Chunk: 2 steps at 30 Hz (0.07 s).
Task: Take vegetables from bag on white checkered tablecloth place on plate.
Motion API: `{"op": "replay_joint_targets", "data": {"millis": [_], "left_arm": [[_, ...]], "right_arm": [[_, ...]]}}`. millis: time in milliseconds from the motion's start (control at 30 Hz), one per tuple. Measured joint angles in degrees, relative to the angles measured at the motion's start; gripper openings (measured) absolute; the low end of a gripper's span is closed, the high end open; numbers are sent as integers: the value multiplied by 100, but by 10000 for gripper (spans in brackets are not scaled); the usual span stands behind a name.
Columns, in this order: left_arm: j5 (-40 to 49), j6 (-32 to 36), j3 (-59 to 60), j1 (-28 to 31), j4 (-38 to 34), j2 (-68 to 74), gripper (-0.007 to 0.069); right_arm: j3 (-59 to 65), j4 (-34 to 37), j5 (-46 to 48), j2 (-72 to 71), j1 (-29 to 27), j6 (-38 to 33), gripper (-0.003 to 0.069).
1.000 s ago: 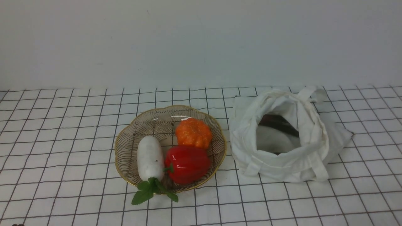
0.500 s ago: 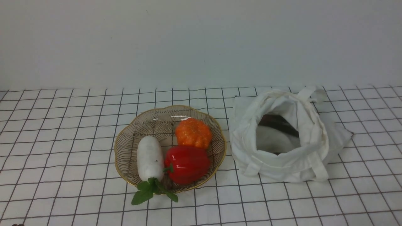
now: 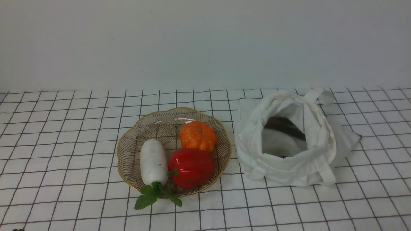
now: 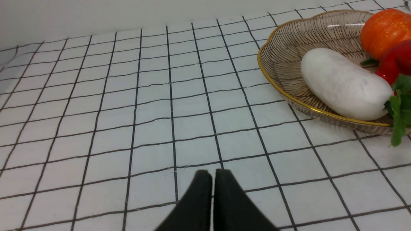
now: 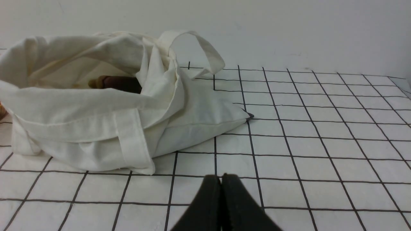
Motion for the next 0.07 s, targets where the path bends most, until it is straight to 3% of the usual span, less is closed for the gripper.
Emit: {"op": "replay_joint_targets", "data": {"millis": [67], "left_arm": [[0,0,0,0,0,0,-8]], "right_arm": [[0,0,0,0,0,0,-14]]}}
